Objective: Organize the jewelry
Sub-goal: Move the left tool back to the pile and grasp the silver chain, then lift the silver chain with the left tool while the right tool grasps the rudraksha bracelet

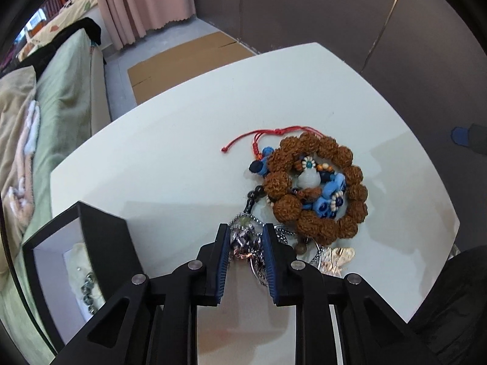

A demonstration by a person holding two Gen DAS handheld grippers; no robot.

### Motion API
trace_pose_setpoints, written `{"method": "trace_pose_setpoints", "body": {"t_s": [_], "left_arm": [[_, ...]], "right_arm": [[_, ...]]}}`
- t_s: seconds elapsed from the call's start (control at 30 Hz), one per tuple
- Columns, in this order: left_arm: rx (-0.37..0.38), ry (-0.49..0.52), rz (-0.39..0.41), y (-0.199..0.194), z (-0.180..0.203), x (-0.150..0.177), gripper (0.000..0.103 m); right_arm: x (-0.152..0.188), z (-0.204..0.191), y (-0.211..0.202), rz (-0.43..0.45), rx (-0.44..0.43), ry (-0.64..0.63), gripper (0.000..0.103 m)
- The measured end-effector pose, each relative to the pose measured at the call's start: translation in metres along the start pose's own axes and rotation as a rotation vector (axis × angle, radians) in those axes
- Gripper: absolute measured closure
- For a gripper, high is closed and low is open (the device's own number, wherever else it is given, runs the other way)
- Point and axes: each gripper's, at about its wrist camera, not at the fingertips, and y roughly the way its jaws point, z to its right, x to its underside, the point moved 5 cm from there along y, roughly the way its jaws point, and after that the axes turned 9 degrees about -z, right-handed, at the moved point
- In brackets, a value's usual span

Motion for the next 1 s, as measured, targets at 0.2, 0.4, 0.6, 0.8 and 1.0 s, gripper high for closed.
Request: {"method": "trace_pose_setpoints", "body": {"t_s": [0.2,0.4,0.6,0.8,1.0], "left_arm": [[0.077,-0.031,-0.016,0.005,-0.006,-0.002,0.082],[0.148,-0.059,0.035,-0.017,-0.011,-0.001,0.098],[0.176,-0.063,0.100,-0.043,-0.010,-0.001,0.098],[0.170,-0.083,0.184,-0.074,-0.018,0.000,0.098],[0.138,-0.121,0.270,-0.109,-0.039,0.003,0.098]], "right_arm": [[0.001,-0.006,0.011,-0.030,-0.003,-0.023,0.031],[0.003,-0.017,0.033,-0.075,-0.005,-0.037,0.031],[0.004,-0.024,0.056,-0.117,-0.002,-0.035,0.031],[0.002,-0.033,0.076,-0.131,0.035,-0.037,0.044],[-0.002,-0.036,0.098,-0.171,0.066,-0.022,0.061]]}}
